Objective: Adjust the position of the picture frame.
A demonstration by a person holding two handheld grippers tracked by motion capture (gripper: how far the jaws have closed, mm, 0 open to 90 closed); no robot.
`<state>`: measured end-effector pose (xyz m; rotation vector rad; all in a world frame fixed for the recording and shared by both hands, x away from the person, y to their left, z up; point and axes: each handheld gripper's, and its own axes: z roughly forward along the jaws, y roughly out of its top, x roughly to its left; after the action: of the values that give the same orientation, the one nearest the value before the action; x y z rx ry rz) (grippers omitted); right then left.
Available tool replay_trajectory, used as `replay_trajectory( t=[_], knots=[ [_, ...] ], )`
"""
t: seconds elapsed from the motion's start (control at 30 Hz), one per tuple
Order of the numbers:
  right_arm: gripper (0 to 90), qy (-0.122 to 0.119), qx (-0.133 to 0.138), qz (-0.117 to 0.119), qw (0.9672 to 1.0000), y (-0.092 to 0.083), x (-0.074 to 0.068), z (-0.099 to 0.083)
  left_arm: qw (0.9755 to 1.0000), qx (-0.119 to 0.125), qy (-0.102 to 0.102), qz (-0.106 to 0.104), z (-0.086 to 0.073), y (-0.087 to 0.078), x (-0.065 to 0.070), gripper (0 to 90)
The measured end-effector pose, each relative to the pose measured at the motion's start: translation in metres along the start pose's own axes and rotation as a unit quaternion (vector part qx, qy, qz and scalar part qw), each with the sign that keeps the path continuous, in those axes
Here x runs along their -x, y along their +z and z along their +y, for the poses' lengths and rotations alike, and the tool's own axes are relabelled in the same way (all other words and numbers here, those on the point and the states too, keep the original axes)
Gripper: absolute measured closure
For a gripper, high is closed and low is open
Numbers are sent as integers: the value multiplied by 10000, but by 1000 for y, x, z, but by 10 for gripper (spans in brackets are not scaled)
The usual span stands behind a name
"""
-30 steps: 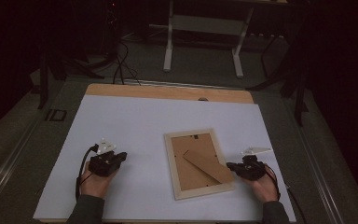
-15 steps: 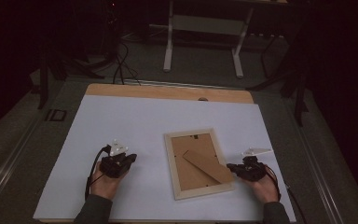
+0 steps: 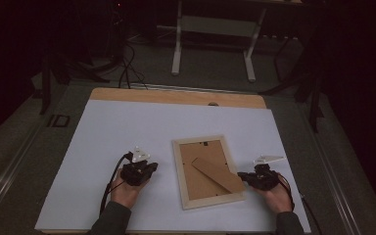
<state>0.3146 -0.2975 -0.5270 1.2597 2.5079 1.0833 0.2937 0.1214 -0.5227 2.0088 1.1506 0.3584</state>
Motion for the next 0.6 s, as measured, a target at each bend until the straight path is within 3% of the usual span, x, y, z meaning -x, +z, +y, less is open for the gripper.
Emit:
replay_trajectory(
  t=[0.37, 0.6],
  knots=[
    [899, 2, 1, -8, 10000, 0, -1, 0, 9992, -172, 350, -72, 4, 13, 26, 900],
    [899, -15, -6, 3, 10000, 0, 0, 0, 9984, -255, 479, -187, 3, 20, 36, 900]
  ],
)
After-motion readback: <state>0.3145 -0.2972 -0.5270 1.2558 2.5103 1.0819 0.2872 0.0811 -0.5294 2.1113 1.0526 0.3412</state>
